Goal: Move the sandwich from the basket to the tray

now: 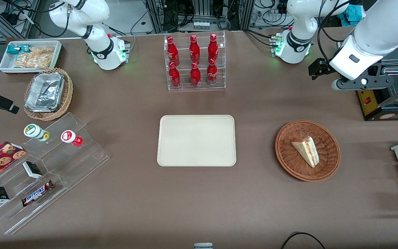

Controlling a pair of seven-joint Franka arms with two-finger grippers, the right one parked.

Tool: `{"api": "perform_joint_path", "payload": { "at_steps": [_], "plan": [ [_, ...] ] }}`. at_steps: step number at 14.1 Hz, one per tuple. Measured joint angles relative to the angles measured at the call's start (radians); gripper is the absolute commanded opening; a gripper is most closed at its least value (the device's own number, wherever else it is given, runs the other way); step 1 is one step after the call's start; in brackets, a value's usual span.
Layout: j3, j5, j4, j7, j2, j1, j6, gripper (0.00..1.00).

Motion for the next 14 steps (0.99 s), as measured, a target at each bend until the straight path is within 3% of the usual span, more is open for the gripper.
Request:
{"api": "perform_joint_path", "payload": {
  "at_steps": [6,9,11,14],
  "plan": [
    [0.006,-0.001,0.0,0.0,0.008,0.002,0.002,1.0],
    [0.054,0.0,-0.042,0.0,0.045,0.002,0.045,1.0],
    [0.092,0.0,-0.121,0.0,0.088,0.004,0.154,1.0],
    [0.137,0.0,-0.319,-0.018,0.149,0.005,0.45,1.0]
  ]
}}
